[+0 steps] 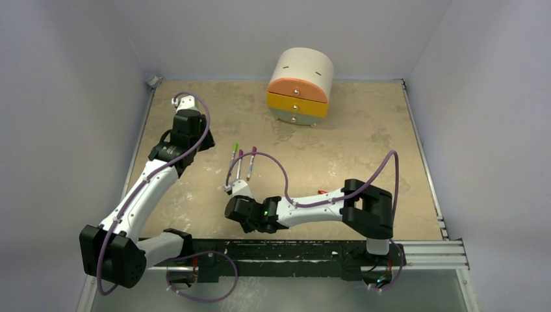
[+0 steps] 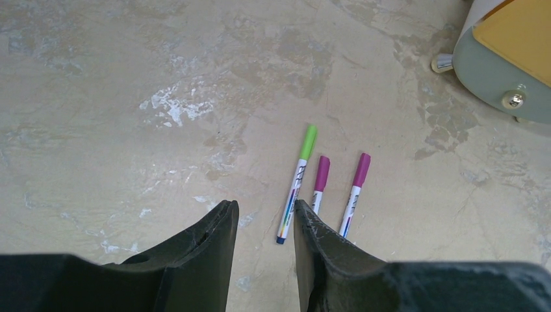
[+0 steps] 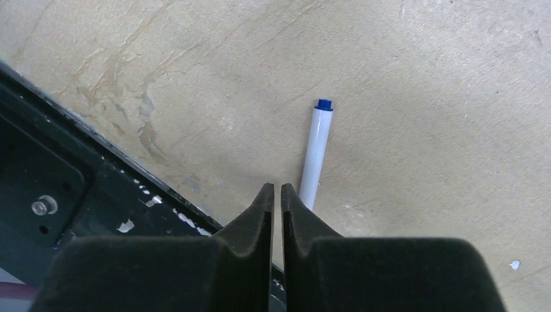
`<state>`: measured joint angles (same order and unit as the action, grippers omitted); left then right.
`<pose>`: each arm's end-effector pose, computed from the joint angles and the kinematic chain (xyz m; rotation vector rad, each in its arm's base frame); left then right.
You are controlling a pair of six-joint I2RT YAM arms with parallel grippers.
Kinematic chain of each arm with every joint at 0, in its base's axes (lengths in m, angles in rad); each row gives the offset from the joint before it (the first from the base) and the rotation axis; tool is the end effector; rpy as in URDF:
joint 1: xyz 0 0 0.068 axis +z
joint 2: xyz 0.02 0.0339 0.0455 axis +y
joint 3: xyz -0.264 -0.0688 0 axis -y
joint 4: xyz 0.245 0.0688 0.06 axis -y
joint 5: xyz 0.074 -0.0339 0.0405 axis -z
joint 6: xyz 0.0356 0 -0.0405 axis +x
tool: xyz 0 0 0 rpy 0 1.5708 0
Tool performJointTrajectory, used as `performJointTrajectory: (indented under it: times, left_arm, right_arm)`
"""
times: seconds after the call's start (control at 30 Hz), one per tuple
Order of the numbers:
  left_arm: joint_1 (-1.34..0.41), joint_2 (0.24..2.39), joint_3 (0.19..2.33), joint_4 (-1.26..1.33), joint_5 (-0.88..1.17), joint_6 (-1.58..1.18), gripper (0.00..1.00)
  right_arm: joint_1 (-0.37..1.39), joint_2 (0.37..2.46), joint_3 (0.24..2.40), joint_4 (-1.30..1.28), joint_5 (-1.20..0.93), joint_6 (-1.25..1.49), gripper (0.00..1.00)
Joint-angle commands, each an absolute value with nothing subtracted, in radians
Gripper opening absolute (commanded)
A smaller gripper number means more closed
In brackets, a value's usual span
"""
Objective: Insert the pens into the pen caps
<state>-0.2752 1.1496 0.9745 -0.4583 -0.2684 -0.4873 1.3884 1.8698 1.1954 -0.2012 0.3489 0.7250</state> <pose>0.2442 -0.0591 0.3067 -0.3783 2.1484 -0.1373 0.0837 0.3867 0.1771 -0.6497 2.3667 0.5604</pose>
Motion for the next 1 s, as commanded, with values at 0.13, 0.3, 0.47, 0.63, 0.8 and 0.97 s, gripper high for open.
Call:
performJointTrajectory:
  times: [0.13, 0.3, 0.47, 0.63, 0.8, 0.97]
  left_arm:
    - [-0.267, 1.121, 0.98, -0.416, -0.234, -0.48, 0.36]
    - [-0.265, 1.124, 0.984, -0.415, -0.225, -0.477, 0.36]
    - [-0.264, 1.124, 0.986, -0.407, -0.2, -0.481, 0.36]
    - [-0.263, 1.133, 0.986, -0.402, -0.185, -0.483, 0.36]
    - [-0.264, 1.132, 0.986, -0.403, -0.184, -0.48, 0.36]
    - [-0.263, 1.129, 0.984, -0.396, -0.142, -0.47, 0.36]
  right_arm:
    - [1.424, 1.847, 1.204, -0.229, 0.359, 0.757, 0.0]
    - [1.43, 1.858, 1.174, -0.222, 0.333, 0.802, 0.0]
    - [1.425, 1.853, 1.137, -0.232, 0.311, 0.818, 0.0]
    - [1.401, 1.844, 1.123, -0.255, 0.322, 0.821, 0.0]
    - [1.348, 1.812, 1.088, -0.261, 0.32, 0.811, 0.0]
    - [1.3, 1.803, 1.072, -0.242, 0.313, 0.77, 0.0]
